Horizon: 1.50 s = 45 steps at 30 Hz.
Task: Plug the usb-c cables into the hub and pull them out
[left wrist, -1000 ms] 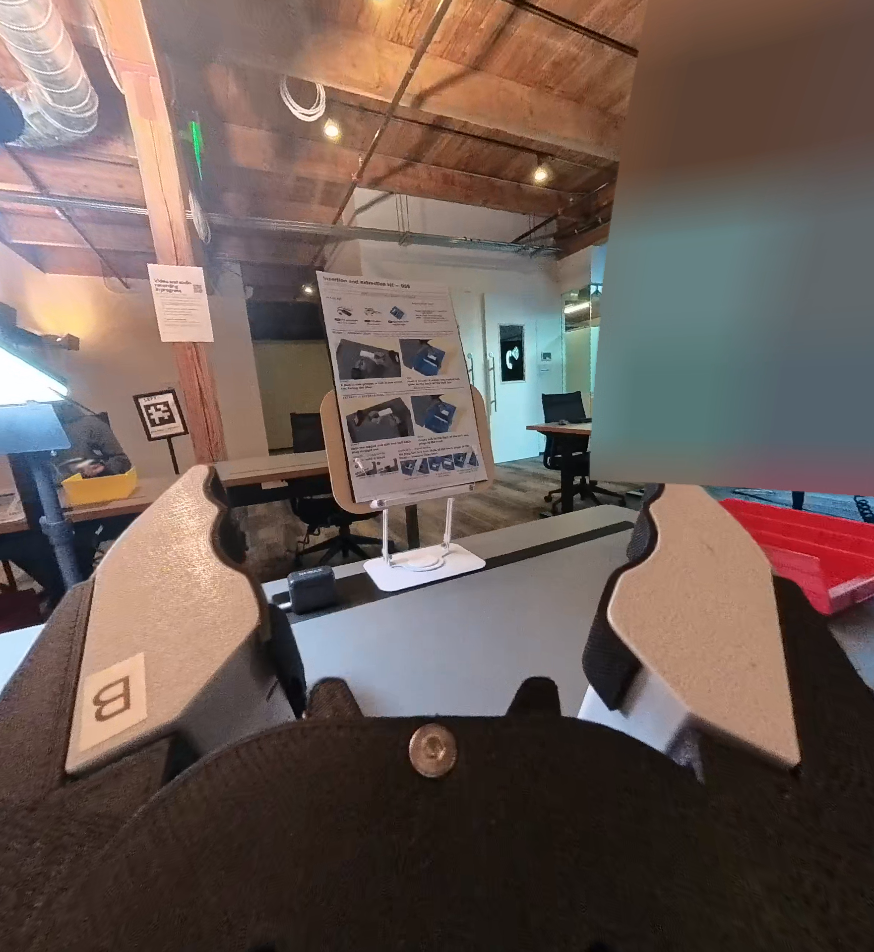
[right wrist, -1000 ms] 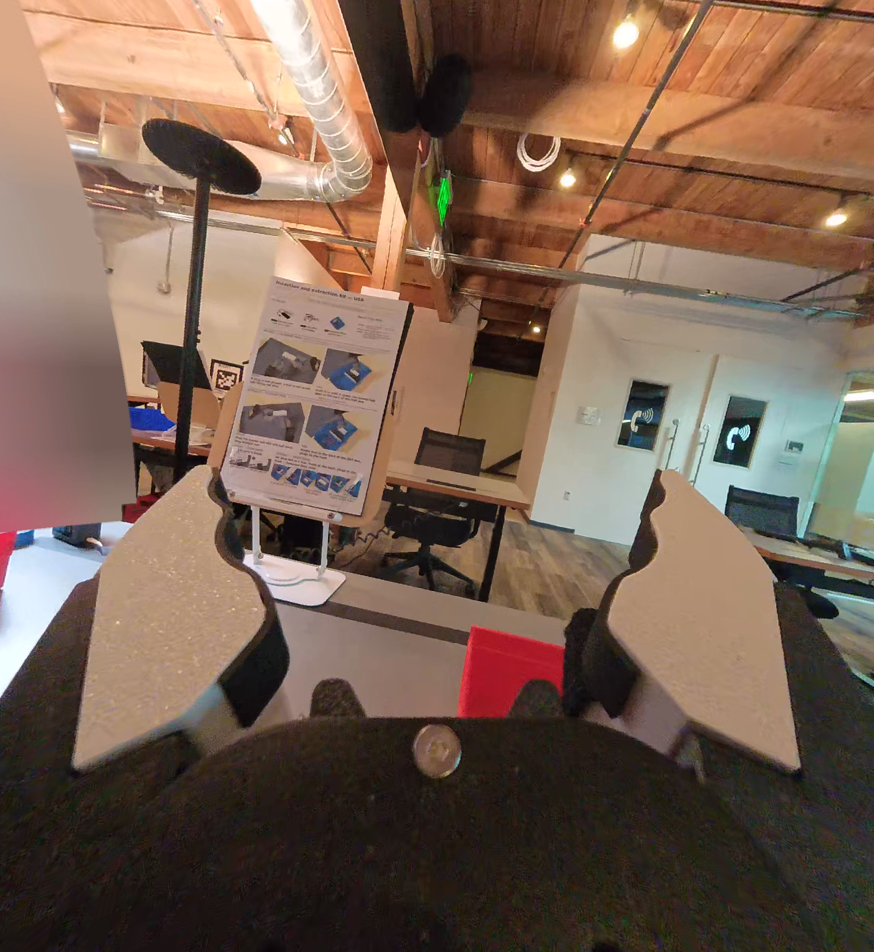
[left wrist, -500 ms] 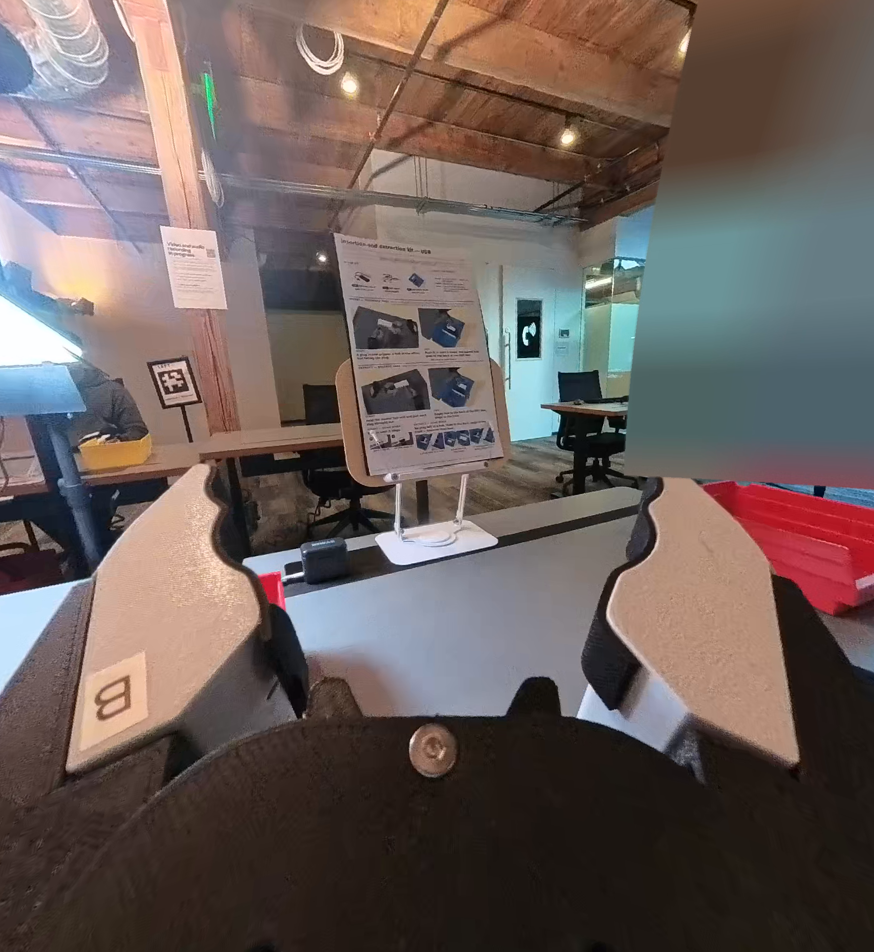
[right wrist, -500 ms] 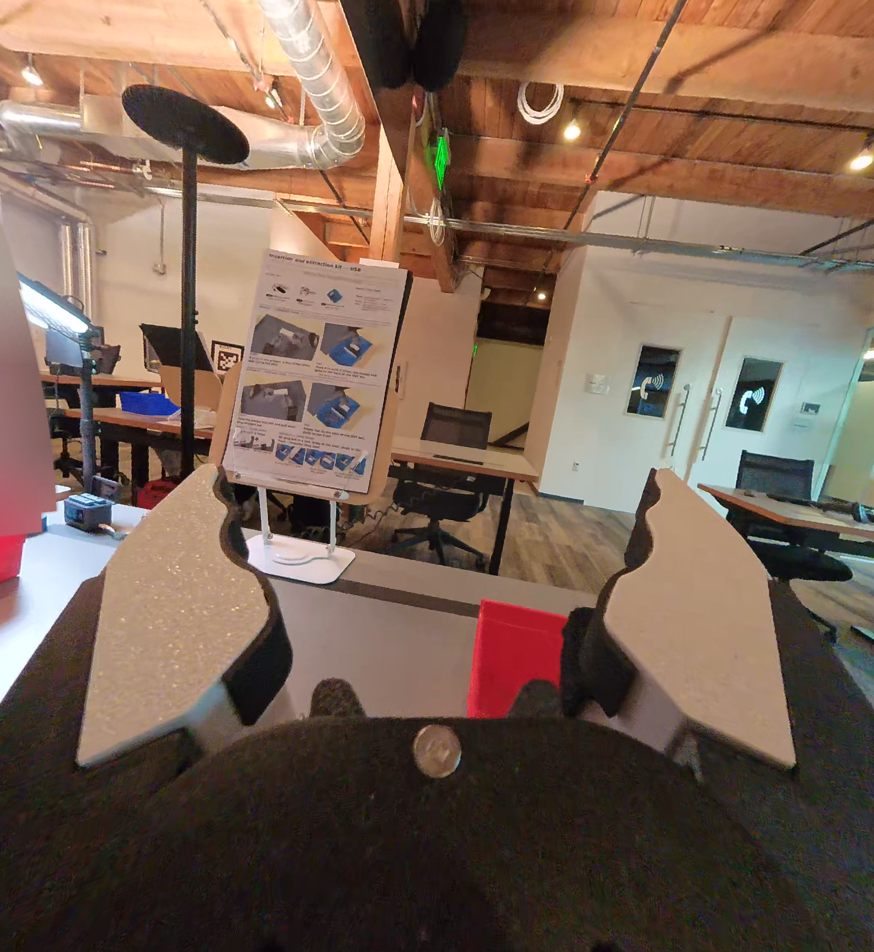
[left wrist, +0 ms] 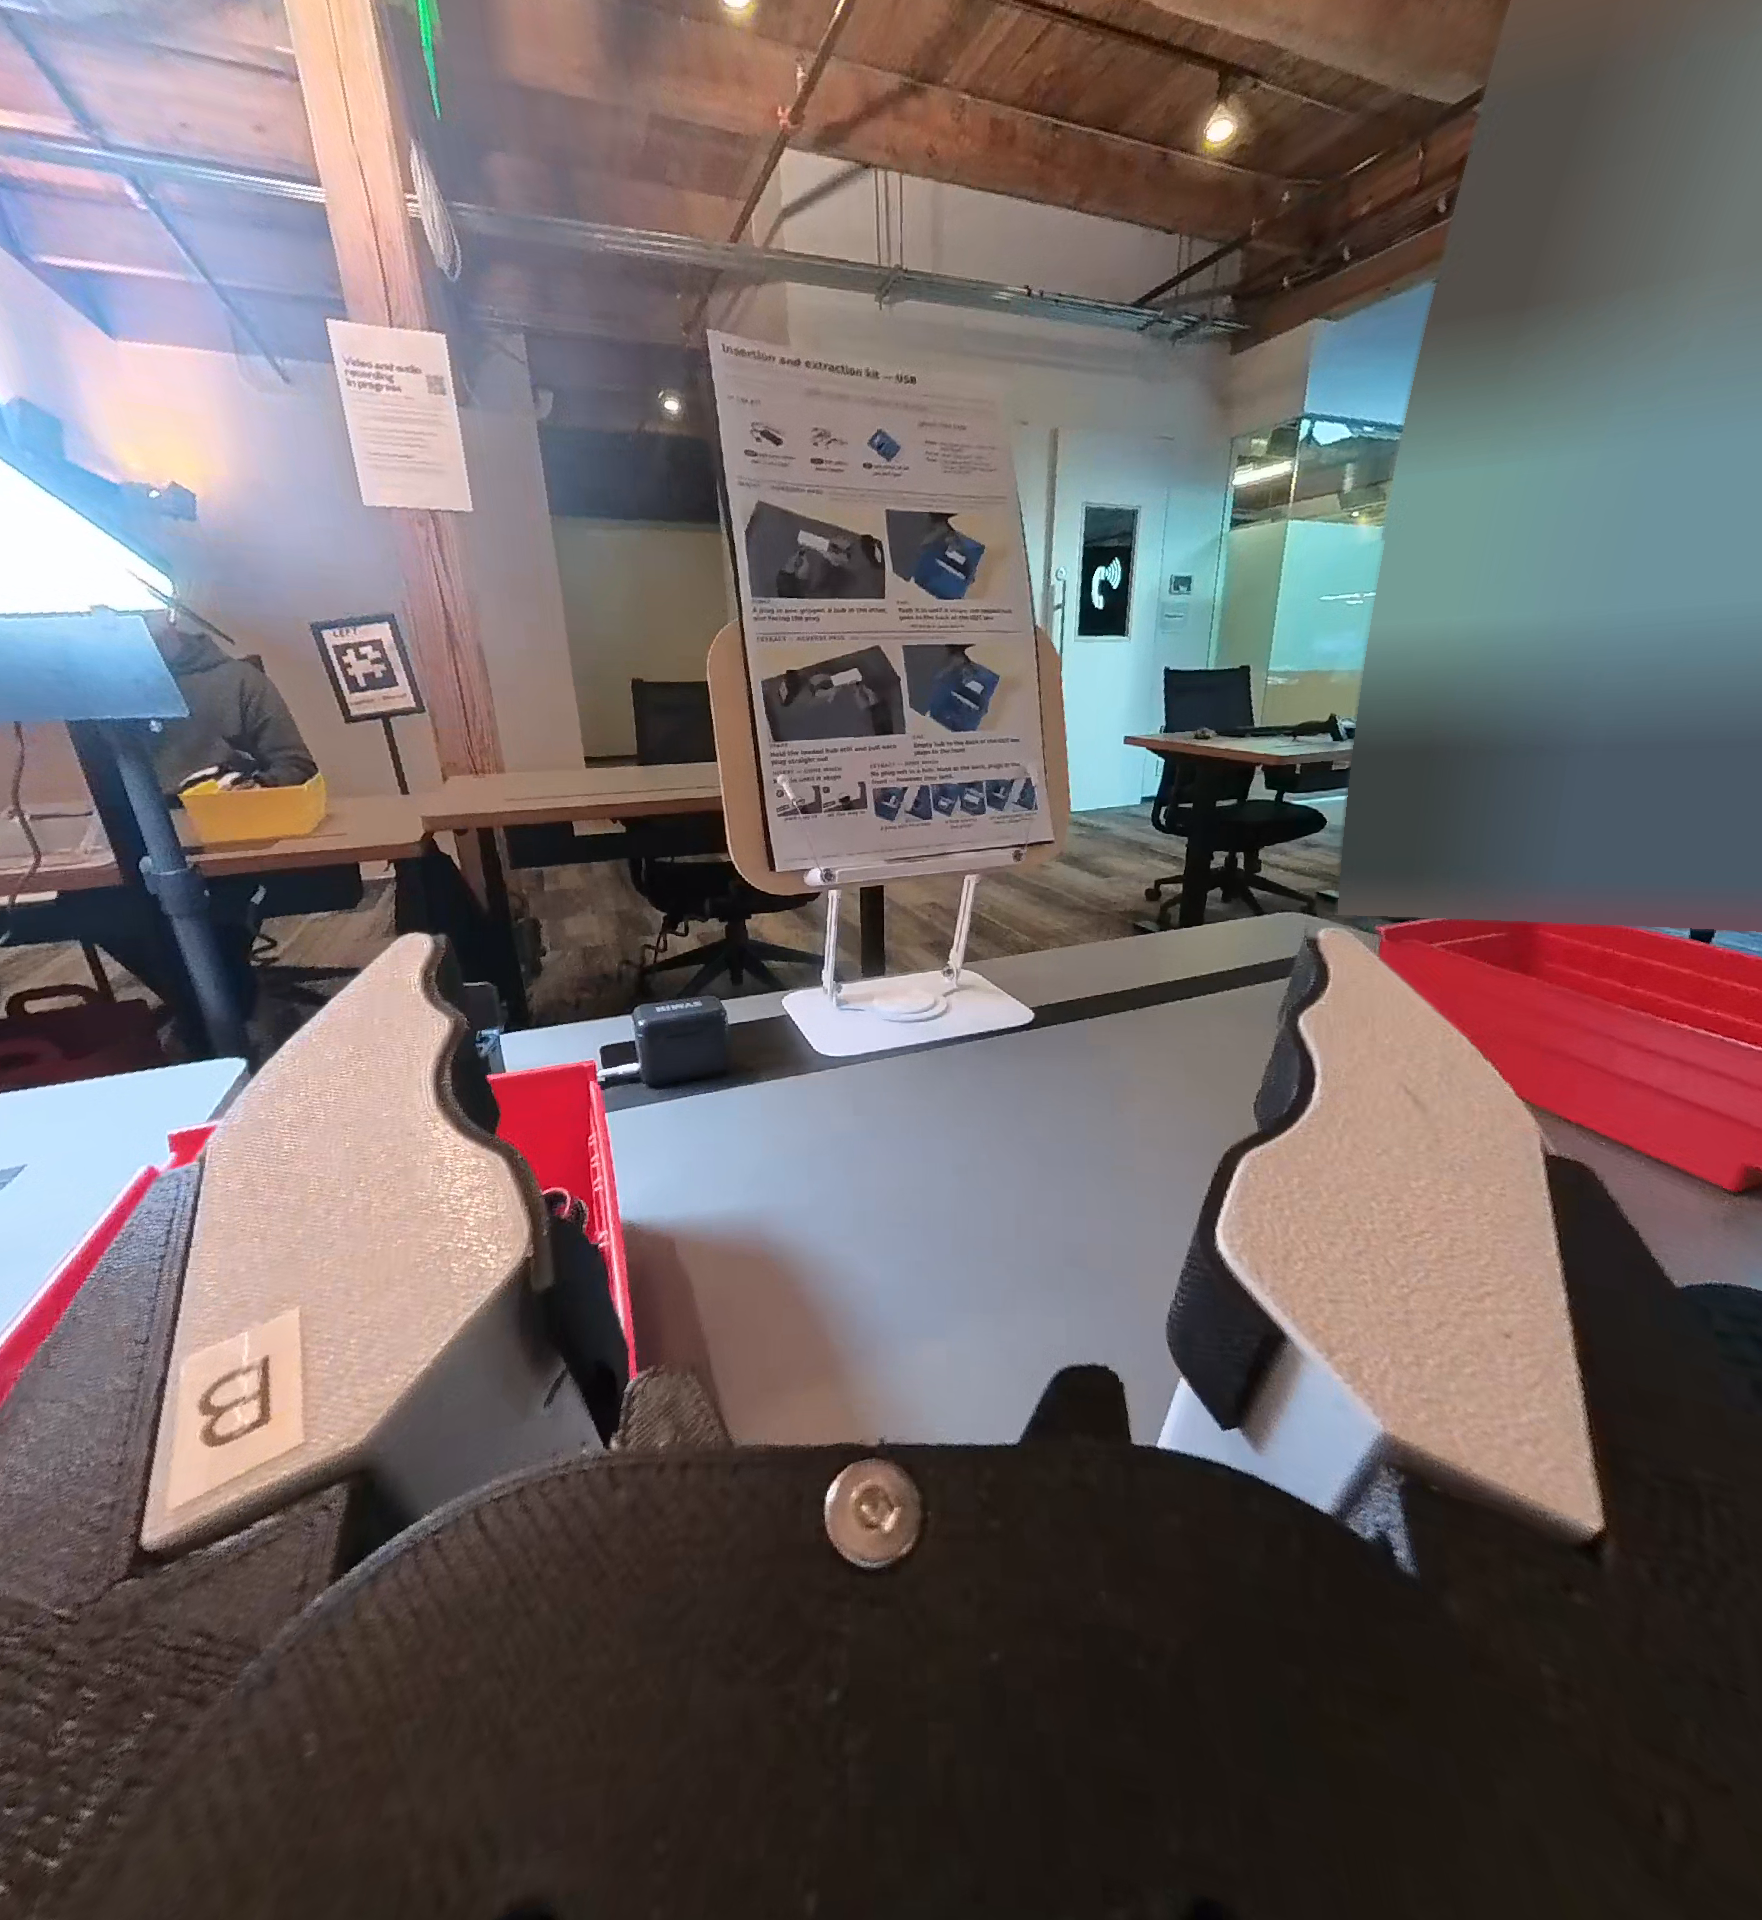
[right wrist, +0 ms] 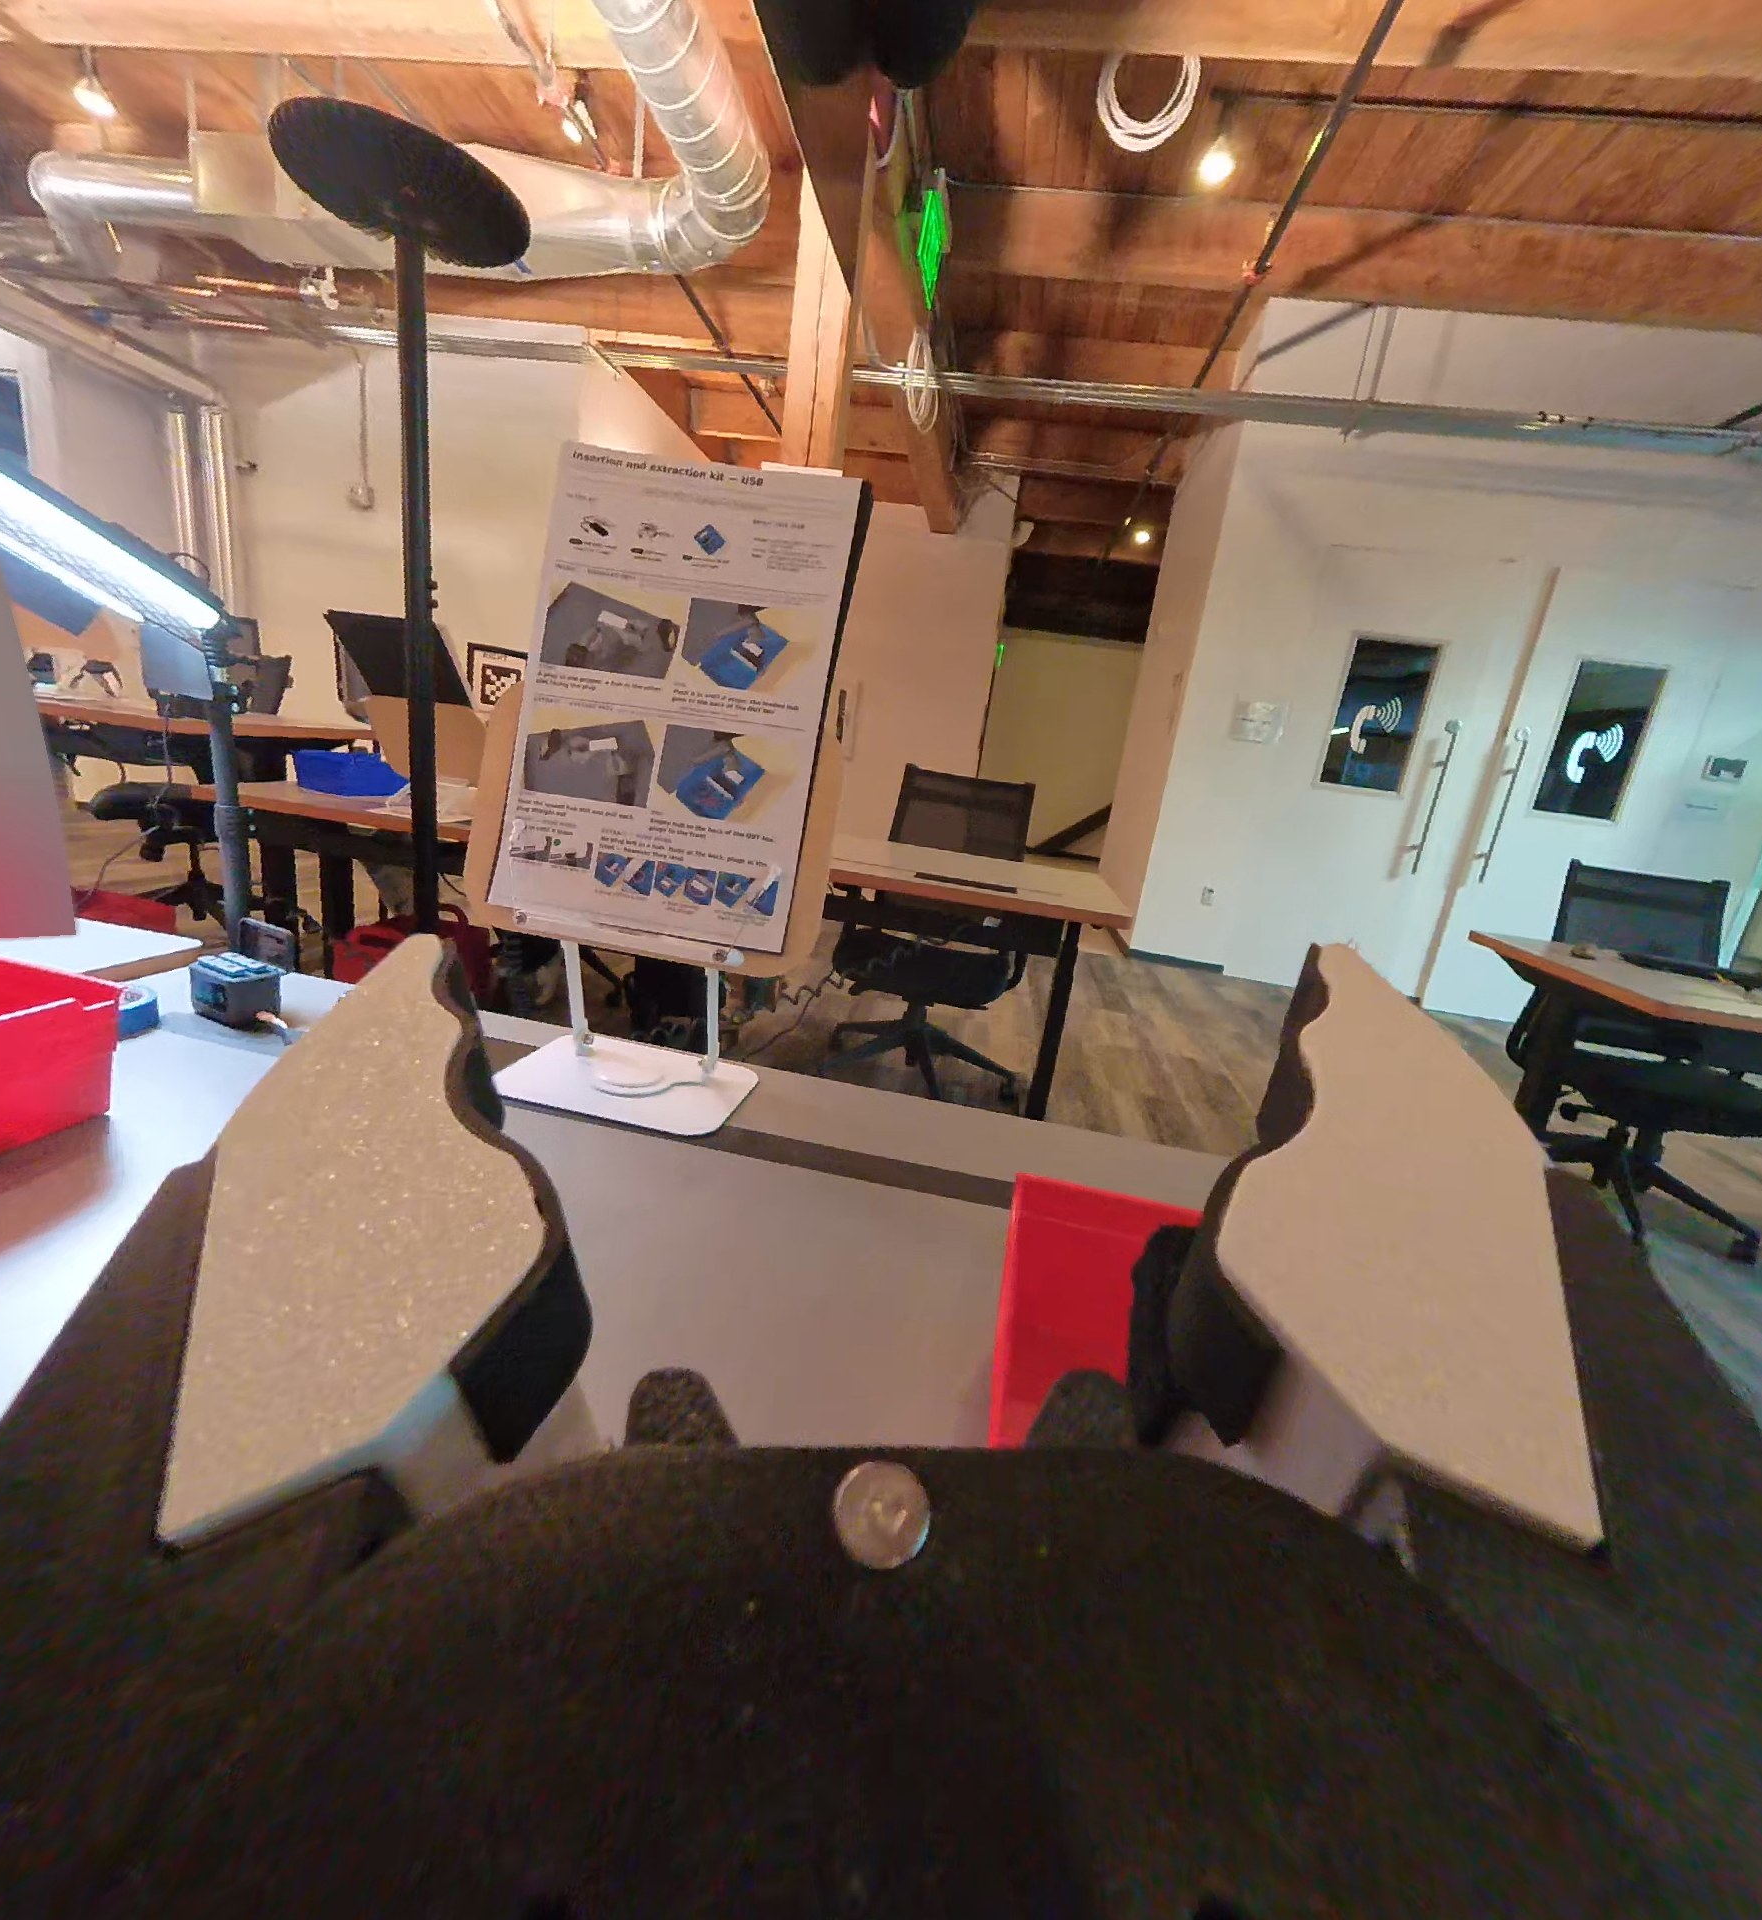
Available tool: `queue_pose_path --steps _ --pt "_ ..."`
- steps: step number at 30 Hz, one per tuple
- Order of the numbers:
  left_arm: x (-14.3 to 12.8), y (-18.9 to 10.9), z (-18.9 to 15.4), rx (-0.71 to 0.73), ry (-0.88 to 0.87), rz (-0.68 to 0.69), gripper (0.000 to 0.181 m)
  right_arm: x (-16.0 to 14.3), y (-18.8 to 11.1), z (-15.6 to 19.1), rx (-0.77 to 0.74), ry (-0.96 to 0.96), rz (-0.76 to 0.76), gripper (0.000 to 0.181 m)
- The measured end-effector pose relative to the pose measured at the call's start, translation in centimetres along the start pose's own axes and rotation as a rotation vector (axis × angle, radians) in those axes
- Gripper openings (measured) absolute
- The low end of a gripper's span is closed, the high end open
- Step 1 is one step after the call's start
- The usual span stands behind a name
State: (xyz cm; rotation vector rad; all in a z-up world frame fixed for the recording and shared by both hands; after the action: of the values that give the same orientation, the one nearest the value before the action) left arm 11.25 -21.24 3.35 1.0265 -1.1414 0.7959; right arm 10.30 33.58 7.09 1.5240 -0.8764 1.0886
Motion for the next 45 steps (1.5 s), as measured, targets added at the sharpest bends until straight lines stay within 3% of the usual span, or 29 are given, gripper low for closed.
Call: queue_pose_path --steps 11,17,30,40,45 --pt "-1.5 1.2 1.4 0.022 -0.027 0.088 0.135 -1.8 1.4 1.0 0.043 0.028 0.093 0.144" --pt "-2.9 2.0 2.7 0.098 -0.003 0.172 0.117 -3.8 2.6 2.0 0.078 0.105 0.190 0.142" --pt "-9.0 7.0 5.1 0.274 -0.020 0.406 0.104 -8.7 6.8 4.6 0.066 0.171 0.342 0.115" --pt "-13.0 8.8 4.6 0.308 -0.004 0.534 0.095 -14.6 9.8 8.8 0.144 0.164 0.467 0.113" --pt "-14.0 9.5 3.6 0.264 0.025 0.559 0.093 -17.7 11.1 11.8 0.260 0.240 0.488 0.098"
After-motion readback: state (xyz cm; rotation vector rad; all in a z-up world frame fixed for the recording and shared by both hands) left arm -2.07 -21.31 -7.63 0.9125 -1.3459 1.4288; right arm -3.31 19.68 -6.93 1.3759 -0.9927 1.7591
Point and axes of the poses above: each gripper's, where its closed fingertips meet, y out along the fingers, x out of its top, z = x × y across the jaws, the point moved 1 cm from there along -y, back along the fingers, and after that the axes turned 4 degrees about y, right-handed, at the moved point
